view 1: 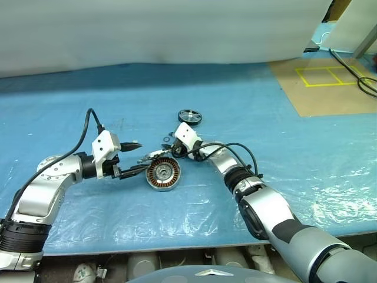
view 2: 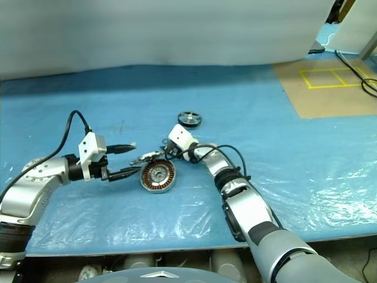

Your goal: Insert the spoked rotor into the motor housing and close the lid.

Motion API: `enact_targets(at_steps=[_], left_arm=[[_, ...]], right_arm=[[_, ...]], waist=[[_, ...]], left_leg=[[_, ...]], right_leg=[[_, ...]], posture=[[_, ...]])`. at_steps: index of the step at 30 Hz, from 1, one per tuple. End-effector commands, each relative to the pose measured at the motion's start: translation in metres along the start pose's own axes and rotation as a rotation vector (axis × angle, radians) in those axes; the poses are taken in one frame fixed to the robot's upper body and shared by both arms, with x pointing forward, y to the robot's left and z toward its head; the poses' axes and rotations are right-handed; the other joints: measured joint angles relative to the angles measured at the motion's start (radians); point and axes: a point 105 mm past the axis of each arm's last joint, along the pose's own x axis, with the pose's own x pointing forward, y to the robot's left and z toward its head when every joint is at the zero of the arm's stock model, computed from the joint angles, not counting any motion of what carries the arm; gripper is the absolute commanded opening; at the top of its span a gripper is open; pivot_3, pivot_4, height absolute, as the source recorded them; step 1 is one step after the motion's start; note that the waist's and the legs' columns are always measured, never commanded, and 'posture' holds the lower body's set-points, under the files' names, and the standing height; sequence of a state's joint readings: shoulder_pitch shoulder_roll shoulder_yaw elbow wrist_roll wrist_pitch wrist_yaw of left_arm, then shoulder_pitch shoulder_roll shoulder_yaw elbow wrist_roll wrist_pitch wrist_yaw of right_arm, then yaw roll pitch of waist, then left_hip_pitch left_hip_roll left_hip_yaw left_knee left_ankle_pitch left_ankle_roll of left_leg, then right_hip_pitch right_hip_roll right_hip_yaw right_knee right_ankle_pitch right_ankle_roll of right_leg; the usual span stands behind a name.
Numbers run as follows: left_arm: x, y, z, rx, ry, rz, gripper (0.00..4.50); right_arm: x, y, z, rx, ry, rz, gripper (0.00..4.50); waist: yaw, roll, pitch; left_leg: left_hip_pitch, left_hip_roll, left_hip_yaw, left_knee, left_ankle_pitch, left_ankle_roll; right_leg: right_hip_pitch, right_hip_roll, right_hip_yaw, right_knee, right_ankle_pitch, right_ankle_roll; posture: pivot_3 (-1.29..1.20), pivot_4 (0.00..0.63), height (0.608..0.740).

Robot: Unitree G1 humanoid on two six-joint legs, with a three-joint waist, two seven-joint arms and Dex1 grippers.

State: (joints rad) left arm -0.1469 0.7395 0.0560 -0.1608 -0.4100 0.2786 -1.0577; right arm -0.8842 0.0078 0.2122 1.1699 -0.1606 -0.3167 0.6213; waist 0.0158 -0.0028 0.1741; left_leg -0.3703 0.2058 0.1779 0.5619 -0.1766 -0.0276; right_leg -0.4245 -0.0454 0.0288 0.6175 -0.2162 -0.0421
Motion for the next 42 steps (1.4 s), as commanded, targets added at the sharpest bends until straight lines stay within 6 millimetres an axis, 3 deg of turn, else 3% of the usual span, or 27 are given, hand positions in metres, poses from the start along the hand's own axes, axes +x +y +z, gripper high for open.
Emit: enact_targets(at_steps=[1, 4, 5, 13, 19, 22, 25, 31, 38, 42], left_arm=[[-0.006, 0.004, 0.008, 0.044, -0.015, 0.016, 3.71], [-0.005, 0.004, 0.008, 0.045, -0.017, 0.015, 3.71], [-0.005, 0.004, 0.008, 0.045, -0.018, 0.014, 3.71], [-0.002, 0.002, 0.013, 0.047, -0.036, -0.011, 3.71], [-0.002, -0.017, 0.012, -0.005, -0.048, -0.121, 3.71], [0.001, -0.022, 0.006, 0.011, -0.024, -0.157, 3.71], [0.006, -0.029, 0.004, 0.005, -0.015, -0.198, 3.71], [0.01, -0.041, -0.002, 0.037, 0.012, -0.311, 3.71], [0.011, -0.051, -0.014, 0.099, 0.072, -0.412, 3.71], [0.009, -0.049, -0.016, 0.109, 0.076, -0.393, 3.71]], right_arm=[[-0.006, 0.018, -0.042, 0.06, 0.152, 0.039, 1.59], [-0.008, 0.012, -0.042, 0.065, 0.151, 0.014, 0.63], [-0.01, 0.01, -0.043, 0.066, 0.153, 0.005, 0.56], [-0.031, -0.01, -0.045, 0.076, 0.108, -0.024, 0.56], [-0.075, -0.053, -0.027, 0.071, -0.024, -0.16, 0.56], [-0.102, -0.063, -0.024, 0.037, -0.027, -0.202, 0.56], [-0.132, -0.056, -0.02, 0.022, -0.008, -0.173, 0.56], [-0.176, -0.017, 0.011, 0.058, 0.006, -0.001, 0.56], [-0.174, 0.01, 0.045, 0.027, -0.006, 0.124, 0.56], [-0.174, 0.015, 0.05, 0.015, 0.003, 0.159, 0.56]], waist=[[0.0, 0.0, 0.0], [0.001, 0.0, 0.0], [0.001, 0.0, 0.0], [0.023, 0.0, 0.0], [0.056, 0.0, 0.0], [0.064, 0.0, 0.0], [0.063, 0.0, 0.0], [0.051, -0.001, 0.002], [0.056, -0.001, 0.002], [0.056, -0.001, 0.002]], left_leg=[[0.0, 0.0, 0.0, 0.0, 0.0, 0.0], [0.0, 0.0, 0.0, 0.0, 0.0, 0.0], [0.0, 0.0, 0.0, 0.0, 0.0, 0.0], [0.0, -0.001, 0.0, 0.0, 0.0, 0.0], [-0.004, -0.001, 0.003, -0.001, 0.0, 0.0], [-0.01, -0.002, 0.004, -0.001, 0.0, 0.0], [-0.014, 0.0, 0.005, -0.002, 0.001, -0.004], [-0.014, 0.0, 0.003, -0.005, 0.001, -0.006], [-0.011, 0.0, 0.002, -0.005, -0.001, -0.003], [-0.012, 0.0, 0.002, -0.005, 0.0, -0.005]], right_leg=[[0.0, 0.0, 0.0, 0.0, 0.0, 0.0], [0.0, 0.0, 0.0, 0.0, 0.0, 0.0], [0.0, 0.0, 0.0, 0.0, 0.0, 0.0], [0.001, -0.002, 0.0, 0.0, -0.003, 0.005], [0.002, -0.002, -0.001, -0.009, 0.0, 0.0], [-0.001, -0.002, -0.003, -0.012, -0.001, 0.001], [-0.005, 0.0, -0.003, -0.012, -0.001, 0.002], [-0.009, 0.005, -0.002, -0.012, -0.002, 0.003], [-0.008, 0.002, 0.0, -0.011, -0.006, 0.01], [-0.008, 0.002, -0.001, -0.011, -0.002, 0.004]], posture=[[0.0, 0.15, 0.74], [0.0, 0.15, 0.74], [0.0, 0.15, 0.74], [0.0, 0.15, 0.74], [0.0, 0.15, 0.74], [0.0, 0.15, 0.74], [0.0, 0.15, 0.74], [0.0, 0.15, 0.74], [0.0, 0.15, 0.74], [0.0, 0.15, 0.74]])
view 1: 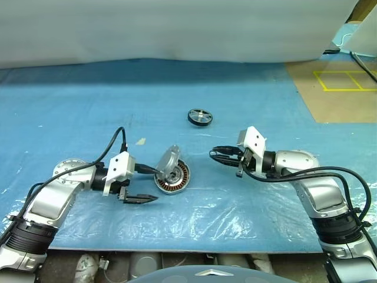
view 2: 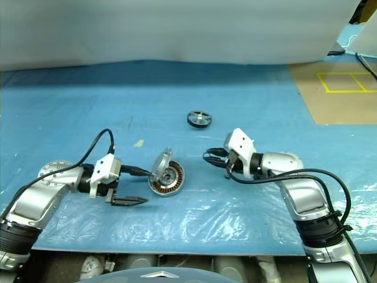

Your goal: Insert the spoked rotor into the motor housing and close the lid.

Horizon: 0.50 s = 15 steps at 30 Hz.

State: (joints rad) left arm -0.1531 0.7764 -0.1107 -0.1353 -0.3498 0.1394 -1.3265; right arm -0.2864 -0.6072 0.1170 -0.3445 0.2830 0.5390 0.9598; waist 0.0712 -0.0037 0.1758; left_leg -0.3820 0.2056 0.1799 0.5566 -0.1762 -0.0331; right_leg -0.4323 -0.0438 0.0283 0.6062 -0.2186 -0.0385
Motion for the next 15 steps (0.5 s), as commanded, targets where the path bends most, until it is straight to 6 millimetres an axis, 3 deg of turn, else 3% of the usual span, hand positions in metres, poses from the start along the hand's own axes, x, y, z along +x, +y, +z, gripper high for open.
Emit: enact_targets(at_steps=[1, 6, 12, 15], left_arm=[[-0.007, 0.001, 0.001, 0.004, -0.001, 0.022, 3.71], [-0.019, -0.009, -0.003, -0.01, 0.02, 0.015, 3.71], [-0.01, -0.033, -0.001, -0.024, 0.035, -0.091, 3.71], [0.0, -0.029, 0.001, 0.035, 0.018, -0.067, 3.71]], right_arm=[[-0.004, 0.005, 0.011, -0.04, -0.009, 0.034, 0.56], [-0.007, -0.002, -0.001, -0.033, 0.032, 0.006, 0.56], [-0.006, -0.006, -0.004, -0.034, 0.043, -0.009, 0.56], [-0.007, -0.007, -0.003, -0.038, 0.047, -0.021, 0.56]], waist=[[0.001, 0.0, 0.0], [-0.003, 0.0, 0.0], [0.001, 0.0, 0.0], [0.001, 0.0, 0.0]], left_leg=[[0.0, 0.0, 0.0, 0.0, 0.0, -0.001], [0.0, 0.0, 0.0, 0.0, 0.001, -0.001], [0.001, 0.0, 0.0, 0.0, 0.0, -0.001], [0.002, 0.0, 0.0, 0.001, 0.001, -0.001]], right_leg=[[0.0, 0.0, 0.0, 0.0, 0.0, 0.0], [0.0, 0.0, -0.001, 0.0, 0.0, 0.0], [0.001, 0.0, -0.001, 0.001, 0.0, 0.0], [0.004, 0.0, -0.001, 0.001, 0.0, 0.0]], posture=[[0.0, 0.15, 0.74], [0.0, 0.15, 0.74], [0.0, 0.15, 0.74], [0.0, 0.15, 0.74]])
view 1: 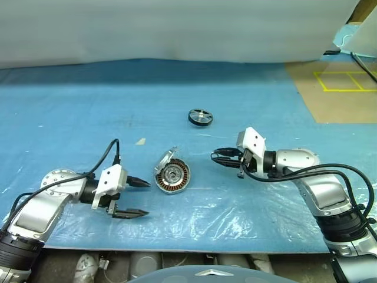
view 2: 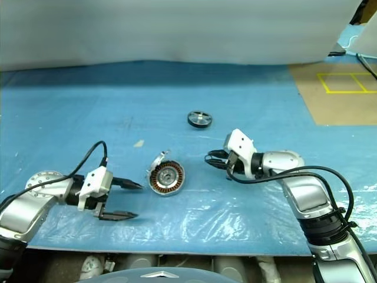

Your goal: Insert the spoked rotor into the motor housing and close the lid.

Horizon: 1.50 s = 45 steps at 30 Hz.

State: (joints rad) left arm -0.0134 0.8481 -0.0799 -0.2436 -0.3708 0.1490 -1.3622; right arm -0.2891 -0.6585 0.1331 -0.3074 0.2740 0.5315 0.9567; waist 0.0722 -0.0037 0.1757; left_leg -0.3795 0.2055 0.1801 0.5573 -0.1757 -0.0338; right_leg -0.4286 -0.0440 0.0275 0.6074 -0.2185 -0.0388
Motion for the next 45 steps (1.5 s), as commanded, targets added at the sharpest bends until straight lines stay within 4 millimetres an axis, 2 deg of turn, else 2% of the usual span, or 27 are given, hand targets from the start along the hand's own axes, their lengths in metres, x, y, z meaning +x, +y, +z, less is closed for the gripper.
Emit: enact_targets(at_steps=[1, 4, 8, 11, 14, 18, 22, 25, 35, 41, 45], left_arm=[[0.011, 0.006, 0.012, 0.087, -0.032, 0.015, 3.71], [0.015, 0.014, 0.021, 0.174, -0.051, 0.03, 3.71], [0.025, 0.024, 0.027, 0.38, 0.021, -0.015, 3.71], [0.035, 0.027, 0.04, 0.428, 0.01, -0.088, 3.71], [0.045, 0.035, 0.037, 0.499, 0.092, -0.148, 3.71], [0.05, 0.044, 0.034, 0.539, 0.137, -0.176, 3.71], [0.036, 0.052, 0.017, 0.566, 0.237, -0.215, 3.71], [0.029, 0.054, 0.013, 0.589, 0.248, -0.229, 3.71], [0.019, 0.054, 0.013, 0.56, 0.219, -0.228, 3.71], [0.006, 0.057, 0.037, 0.452, 0.111, -0.183, 3.71], [-0.004, 0.046, 0.029, 0.402, 0.16, -0.222, 3.71]], right_arm=[[-0.003, -0.002, 0.009, -0.039, -0.02, -0.014, 0.56], [-0.009, -0.003, 0.008, -0.037, -0.008, -0.022, 0.56], [-0.017, -0.003, 0.007, -0.038, 0.007, -0.036, 0.56], [-0.02, -0.003, 0.007, -0.033, 0.005, -0.049, 0.56], [-0.02, -0.002, 0.006, -0.028, 0.004, -0.061, 0.56], [-0.019, 0.0, 0.006, -0.026, 0.002, -0.074, 0.56], [-0.02, 0.004, 0.004, -0.015, 0.0, -0.093, 0.56], [-0.021, 0.005, 0.002, -0.005, 0.0, -0.105, 0.56], [-0.016, 0.007, 0.0, -0.004, 0.002, -0.1, 0.56], [-0.013, 0.006, -0.001, -0.013, 0.007, -0.088, 0.56], [-0.012, 0.004, -0.002, -0.015, 0.009, -0.085, 0.56]], waist=[[0.0, 0.0, 0.0], [0.001, 0.0, 0.0], [0.001, 0.0, 0.0], [0.003, 0.0, 0.0], [0.003, 0.0, 0.0], [0.002, 0.0, 0.0], [0.003, 0.0, 0.0], [0.006, 0.0, 0.0], [0.013, 0.0, 0.0], [0.018, 0.0, 0.0], [0.02, 0.001, 0.0]], left_leg=[[0.001, 0.0, 0.0, 0.0, 0.0, 0.0], [0.002, 0.0, 0.0, 0.002, 0.0, 0.0], [0.004, 0.0, -0.001, 0.003, 0.0, 0.0], [0.004, 0.0, -0.001, 0.004, 0.0, 0.0], [0.004, 0.0, -0.001, 0.005, 0.0, 0.0], [0.005, 0.0, -0.001, 0.005, 0.0, 0.0], [0.005, 0.0, -0.001, 0.005, 0.0, 0.0], [0.005, 0.0, -0.001, 0.005, 0.0, 0.0], [0.005, -0.001, -0.001, 0.007, 0.0, 0.0], [0.005, -0.001, 0.0, 0.007, 0.0, 0.0], [0.005, -0.001, 0.0, 0.007, 0.0, 0.0]], right_leg=[[0.001, 0.0, 0.0, 0.0, 0.0, 0.0], [0.003, 0.0, -0.001, 0.0, 0.0, 0.0], [0.005, 0.0, -0.001, 0.001, 0.0, 0.0], [0.006, -0.001, -0.001, 0.002, 0.0, 0.0], [0.006, -0.001, -0.001, 0.003, 0.0, 0.0], [0.006, -0.001, -0.001, 0.004, 0.0, 0.0], [0.006, -0.001, -0.001, 0.005, 0.0, 0.0], [0.006, -0.001, -0.001, 0.005, 0.0, 0.0], [0.006, -0.002, -0.001, 0.007, 0.0, 0.0], [0.006, -0.002, -0.001, 0.008, 0.0, 0.0], [0.006, -0.002, -0.001, 0.008, 0.0, 0.0]], posture=[[0.0, 0.15, 0.74], [0.0, 0.15, 0.74], [0.0, 0.15, 0.74], [0.0, 0.15, 0.74], [0.0, 0.15, 0.74], [0.0, 0.15, 0.74], [0.0, 0.15, 0.74], [0.0, 0.15, 0.74], [0.0, 0.15, 0.74], [0.0, 0.15, 0.74], [0.0, 0.15, 0.74]])
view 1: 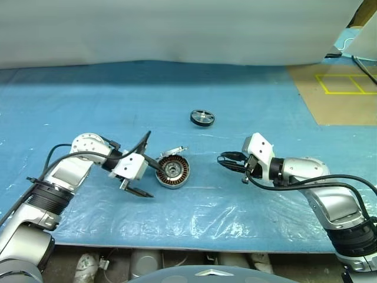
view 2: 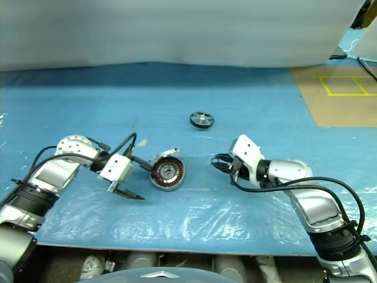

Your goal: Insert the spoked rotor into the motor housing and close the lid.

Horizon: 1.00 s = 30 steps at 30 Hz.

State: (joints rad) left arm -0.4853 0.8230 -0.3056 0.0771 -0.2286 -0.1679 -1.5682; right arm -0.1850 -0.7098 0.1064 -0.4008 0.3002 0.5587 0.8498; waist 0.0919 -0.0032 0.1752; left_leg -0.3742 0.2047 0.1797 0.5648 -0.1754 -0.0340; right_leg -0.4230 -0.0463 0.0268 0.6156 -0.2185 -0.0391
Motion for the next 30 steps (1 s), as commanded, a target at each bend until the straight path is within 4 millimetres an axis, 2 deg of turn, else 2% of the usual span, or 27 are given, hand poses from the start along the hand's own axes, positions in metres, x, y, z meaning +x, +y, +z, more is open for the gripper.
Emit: enact_targets(at_steps=[1, 3, 6, 9, 12, 18, 24, 30], left_arm=[[-0.007, -0.011, 0.003, -0.022, 0.007, -0.029, 3.71], [-0.007, -0.022, -0.008, -0.025, 0.053, -0.063, 3.71], [-0.006, -0.044, -0.035, -0.075, 0.167, -0.108, 3.71], [-0.002, -0.046, -0.042, -0.117, 0.148, -0.068, 3.71], [-0.001, -0.036, -0.041, -0.123, 0.12, -0.013, 3.71], [-0.009, -0.002, -0.029, -0.125, 0.037, 0.103, 3.71], [-0.021, 0.003, -0.046, -0.094, 0.149, 0.102, 3.71], [-0.02, 0.023, -0.032, -0.051, 0.07, 0.157, 3.71]], right_arm=[[0.001, -0.001, 0.009, -0.037, -0.031, 0.004, 0.56], [0.001, -0.001, 0.008, -0.039, -0.028, 0.007, 0.56], [0.001, -0.002, 0.008, -0.043, -0.026, 0.006, 0.56], [0.001, -0.003, 0.008, -0.045, -0.024, 0.005, 0.56], [0.0, -0.003, 0.007, -0.048, -0.019, 0.008, 0.56], [0.002, -0.004, 0.005, -0.056, -0.009, 0.012, 0.56], [0.005, 0.0, 0.003, -0.055, -0.008, 0.023, 0.56], [0.006, 0.001, 0.001, -0.054, -0.004, 0.025, 0.56]], waist=[[0.0, 0.0, 0.0], [0.001, 0.0, 0.0], [0.001, 0.0, 0.0], [0.003, 0.0, 0.0], [0.008, 0.0, 0.0], [0.005, 0.0, 0.0], [0.001, 0.0, 0.0], [0.009, 0.0, 0.0]], left_leg=[[0.0, 0.0, 0.0, 0.0, 0.0, 0.0], [0.0, 0.0, 0.0, 0.0, 0.0, 0.0], [0.0, 0.0, 0.0, 0.0, 0.0, 0.0], [0.001, 0.0, 0.0, 0.0, 0.0, 0.0], [0.0, 0.0, 0.0, 0.0, 0.0, 0.0], [0.0, 0.0, 0.0, 0.001, 0.0, 0.0], [0.001, 0.0, 0.0, 0.001, 0.0, 0.0], [0.0, 0.0, 0.0, 0.001, 0.0, 0.0]], right_leg=[[0.0, 0.0, 0.0, 0.0, 0.0, 0.0], [0.0, 0.0, 0.0, 0.0, 0.0, 0.0], [0.0, 0.0, 0.0, 0.0, 0.0, 0.0], [0.0, 0.0, 0.0, 0.0, 0.0, 0.0], [0.0, -0.001, 0.0, 0.0, 0.0, 0.0], [0.0, -0.001, 0.0, 0.002, 0.0, 0.0], [0.0, 0.0, 0.0, 0.002, 0.0, 0.0], [0.0, -0.001, 0.0, 0.002, 0.0, 0.0]], posture=[[0.0, 0.15, 0.74], [0.0, 0.15, 0.74], [0.0, 0.15, 0.74], [0.0, 0.15, 0.74], [0.0, 0.15, 0.74], [0.0, 0.15, 0.74], [0.0, 0.15, 0.74], [0.0, 0.15, 0.74]])
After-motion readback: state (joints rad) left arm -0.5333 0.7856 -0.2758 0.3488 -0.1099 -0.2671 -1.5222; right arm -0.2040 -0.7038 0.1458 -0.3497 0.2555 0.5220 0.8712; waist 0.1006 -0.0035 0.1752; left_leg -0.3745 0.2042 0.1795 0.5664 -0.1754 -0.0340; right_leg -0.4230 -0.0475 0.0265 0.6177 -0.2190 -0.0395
